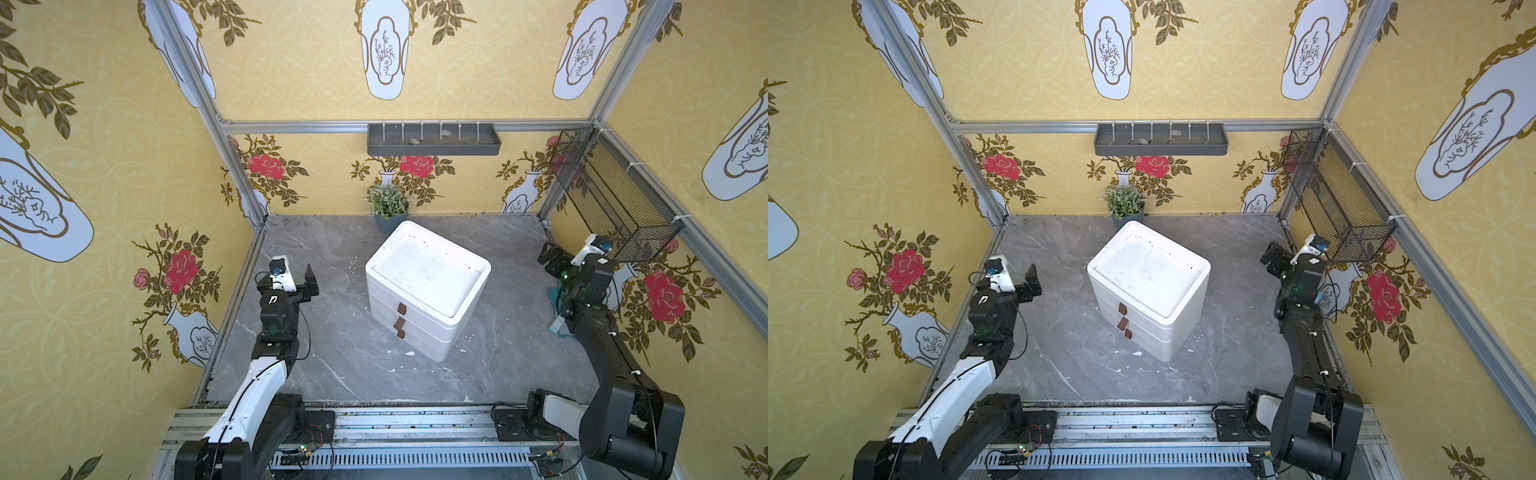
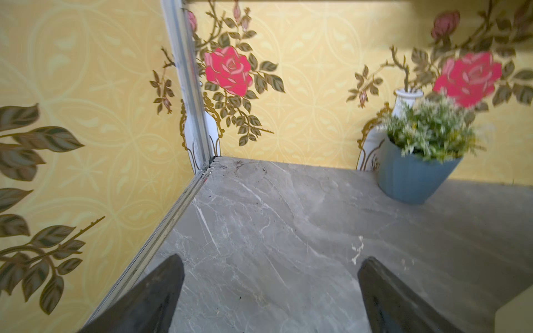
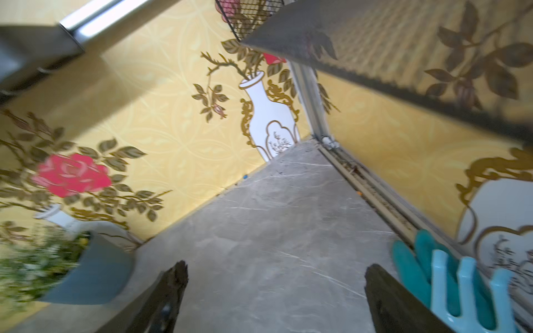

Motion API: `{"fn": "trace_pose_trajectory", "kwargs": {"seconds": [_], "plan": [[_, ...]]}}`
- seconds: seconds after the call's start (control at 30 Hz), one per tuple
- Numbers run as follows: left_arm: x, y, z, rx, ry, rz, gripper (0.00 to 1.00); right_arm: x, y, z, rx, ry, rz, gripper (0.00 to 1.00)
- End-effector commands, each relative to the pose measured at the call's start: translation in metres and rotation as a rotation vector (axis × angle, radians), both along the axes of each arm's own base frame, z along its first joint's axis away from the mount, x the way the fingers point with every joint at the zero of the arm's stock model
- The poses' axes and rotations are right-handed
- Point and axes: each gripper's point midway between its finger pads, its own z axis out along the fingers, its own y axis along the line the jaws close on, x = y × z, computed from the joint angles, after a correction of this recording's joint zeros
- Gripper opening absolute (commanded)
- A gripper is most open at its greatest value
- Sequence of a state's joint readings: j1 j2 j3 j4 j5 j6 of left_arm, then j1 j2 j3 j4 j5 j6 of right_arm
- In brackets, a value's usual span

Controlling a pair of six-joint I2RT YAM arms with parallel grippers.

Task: Take the microphone out of the drawer
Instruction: Adjust the storage box at the center of the board.

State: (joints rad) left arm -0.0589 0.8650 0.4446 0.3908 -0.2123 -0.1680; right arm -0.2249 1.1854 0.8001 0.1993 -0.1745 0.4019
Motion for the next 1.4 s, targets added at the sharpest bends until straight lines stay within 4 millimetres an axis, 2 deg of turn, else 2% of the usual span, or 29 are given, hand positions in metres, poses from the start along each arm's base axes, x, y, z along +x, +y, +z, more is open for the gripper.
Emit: {"fn": "trace_pose_trajectory", "kwargs": {"seconds": [0.0,0.1,0.23,0.37,0.43,0.53,0.6,0.7,0.8,0.9,1.0,1.13,1.3,1.37], "plan": [[-0.016,0.006,-0.031,-0.221,0.246,0.092,1.00,-0.006,0.041,-0.017,0.204,0.218,0.170,0.98],[-0.020,-0.007,-0.026,-0.337,0.328,0.057,1.00,0.003,0.088,0.002,0.140,0.289,0.307,0.98],[-0.028,-0.022,-0.026,-0.521,0.346,0.030,1.00,-0.009,0.183,0.017,-0.047,0.392,0.554,0.99],[-0.034,-0.038,-0.027,-0.680,0.344,-0.013,1.00,-0.027,0.239,0.030,-0.143,0.396,0.700,1.00],[-0.036,-0.046,-0.022,-0.719,0.343,-0.051,1.00,-0.039,0.267,0.033,-0.187,0.395,0.782,1.00],[-0.037,-0.057,-0.014,-0.757,0.344,-0.101,1.00,-0.051,0.294,0.020,-0.305,0.440,0.846,1.00],[-0.038,-0.063,-0.010,-0.770,0.347,-0.131,1.00,-0.056,0.306,0.005,-0.405,0.497,0.870,1.00],[-0.038,-0.073,-0.005,-0.775,0.353,-0.166,1.00,-0.056,0.310,-0.011,-0.500,0.547,0.872,0.99],[-0.039,-0.081,-0.005,-0.786,0.364,-0.186,1.00,-0.053,0.313,-0.010,-0.534,0.532,0.877,0.98],[-0.040,-0.088,-0.007,-0.794,0.377,-0.200,1.00,-0.051,0.316,-0.009,-0.556,0.508,0.894,0.92],[-0.039,-0.095,-0.009,-0.794,0.387,-0.212,1.00,-0.049,0.316,-0.013,-0.589,0.503,0.903,0.80],[-0.038,-0.101,-0.009,-0.790,0.388,-0.220,1.00,-0.047,0.316,-0.017,-0.617,0.486,0.914,0.60],[-0.037,-0.106,-0.009,-0.791,0.395,-0.231,1.00,-0.043,0.317,-0.018,-0.593,0.467,0.930,0.36],[-0.036,-0.108,-0.008,-0.790,0.397,-0.238,1.00,-0.042,0.315,-0.019,-0.573,0.465,0.934,0.30]]}}
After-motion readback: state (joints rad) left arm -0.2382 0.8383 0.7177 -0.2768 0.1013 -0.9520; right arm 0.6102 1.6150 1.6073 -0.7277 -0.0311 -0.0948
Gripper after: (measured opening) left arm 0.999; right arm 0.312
